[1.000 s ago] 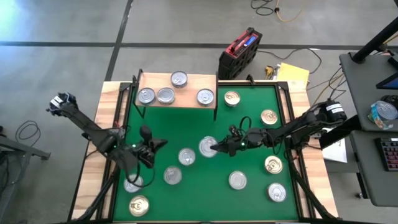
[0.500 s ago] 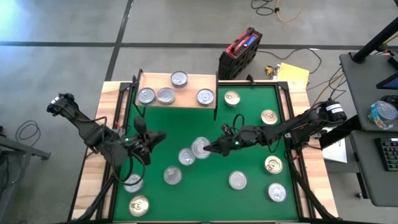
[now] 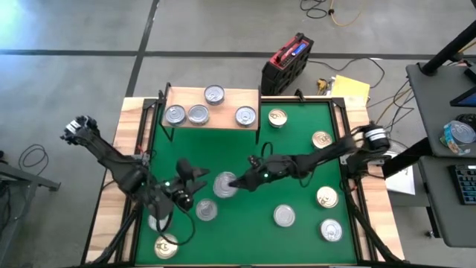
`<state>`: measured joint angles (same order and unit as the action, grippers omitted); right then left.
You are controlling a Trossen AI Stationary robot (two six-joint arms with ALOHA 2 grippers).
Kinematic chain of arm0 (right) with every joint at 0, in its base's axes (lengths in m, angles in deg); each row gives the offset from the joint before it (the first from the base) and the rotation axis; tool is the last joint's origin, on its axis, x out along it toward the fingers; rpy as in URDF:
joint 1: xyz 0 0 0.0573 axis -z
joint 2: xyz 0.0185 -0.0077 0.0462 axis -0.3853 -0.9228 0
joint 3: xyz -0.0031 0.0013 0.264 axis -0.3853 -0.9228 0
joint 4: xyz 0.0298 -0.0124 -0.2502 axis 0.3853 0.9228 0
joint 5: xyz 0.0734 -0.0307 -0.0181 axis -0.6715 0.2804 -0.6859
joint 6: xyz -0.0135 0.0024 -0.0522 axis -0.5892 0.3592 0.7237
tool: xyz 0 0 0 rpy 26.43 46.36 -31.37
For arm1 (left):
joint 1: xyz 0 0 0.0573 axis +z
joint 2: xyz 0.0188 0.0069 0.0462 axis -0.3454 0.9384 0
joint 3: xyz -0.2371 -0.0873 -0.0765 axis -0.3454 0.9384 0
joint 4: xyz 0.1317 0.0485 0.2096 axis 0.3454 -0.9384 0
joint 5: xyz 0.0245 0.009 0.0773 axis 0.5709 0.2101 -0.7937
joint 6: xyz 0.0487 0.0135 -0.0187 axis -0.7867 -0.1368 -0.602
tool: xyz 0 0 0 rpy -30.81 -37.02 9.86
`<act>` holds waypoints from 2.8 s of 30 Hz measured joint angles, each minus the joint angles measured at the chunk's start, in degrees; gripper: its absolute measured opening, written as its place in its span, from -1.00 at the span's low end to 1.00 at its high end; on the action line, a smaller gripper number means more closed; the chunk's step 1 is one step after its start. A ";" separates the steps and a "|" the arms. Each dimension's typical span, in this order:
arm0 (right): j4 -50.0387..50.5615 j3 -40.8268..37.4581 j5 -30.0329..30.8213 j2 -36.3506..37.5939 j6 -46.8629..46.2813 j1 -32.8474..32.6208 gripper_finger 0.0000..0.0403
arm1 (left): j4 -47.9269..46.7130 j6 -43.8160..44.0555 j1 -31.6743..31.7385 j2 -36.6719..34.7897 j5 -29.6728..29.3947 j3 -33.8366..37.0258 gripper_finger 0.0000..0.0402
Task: Stack canned seafood by type on shelf
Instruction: Stack the center light blue tuna can on top of the light blue tuna can on the shelf
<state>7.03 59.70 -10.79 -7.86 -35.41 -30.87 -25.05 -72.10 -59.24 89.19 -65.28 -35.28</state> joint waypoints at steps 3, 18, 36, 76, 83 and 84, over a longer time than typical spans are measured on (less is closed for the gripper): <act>-9.92 1.78 -3.08 -4.92 -2.63 1.13 -0.39 | -0.91 1.63 -0.61 1.64 -2.02 0.00 0.29; -16.82 5.12 -6.44 -9.34 -5.39 4.84 -0.39 | -2.32 5.97 -4.32 5.66 -0.22 0.02 0.29; -16.40 6.34 -7.94 -9.50 -7.26 6.12 -0.39 | -5.49 -5.65 -4.71 16.32 -20.45 0.02 -0.02; -16.46 6.23 -8.69 -9.43 -7.50 6.23 -0.30 | -7.46 -3.06 -2.42 18.93 -25.36 0.02 -0.41; -16.99 6.39 -8.77 -9.39 -6.92 6.38 0.29 | -7.52 4.16 -2.48 16.23 -26.16 0.07 -0.41; -17.03 6.42 -8.82 -9.39 -6.78 6.38 0.33 | -7.52 5.11 -2.53 15.65 -25.71 0.07 -0.41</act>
<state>-10.00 66.12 -19.61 -17.25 -42.19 -24.49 -32.57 -66.99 -61.77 104.84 -90.99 -35.21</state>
